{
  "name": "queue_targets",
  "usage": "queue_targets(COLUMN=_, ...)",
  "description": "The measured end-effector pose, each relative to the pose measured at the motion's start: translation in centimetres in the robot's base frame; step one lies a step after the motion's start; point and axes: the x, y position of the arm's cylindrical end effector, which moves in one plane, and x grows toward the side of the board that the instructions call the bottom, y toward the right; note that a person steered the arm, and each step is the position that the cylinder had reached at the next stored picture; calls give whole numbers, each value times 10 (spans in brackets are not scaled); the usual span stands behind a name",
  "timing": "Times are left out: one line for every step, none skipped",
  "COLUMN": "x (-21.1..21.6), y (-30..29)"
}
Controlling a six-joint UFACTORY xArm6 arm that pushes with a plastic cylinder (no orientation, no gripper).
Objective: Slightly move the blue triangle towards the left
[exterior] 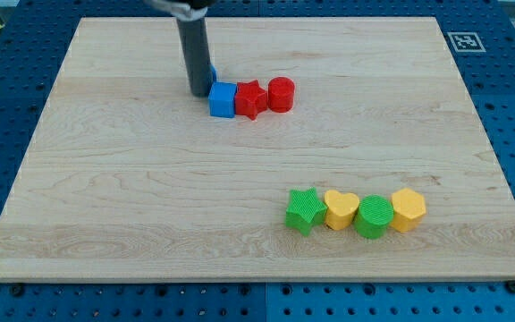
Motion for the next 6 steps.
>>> queue_targets(x=-40, y=-3)
queue_targets(x=-47, y=4)
queue_targets(x=-50, y=43)
queue_targets(x=-72, y=48)
queue_targets(x=-77, y=-14)
queue_targets(x=-77, y=-52)
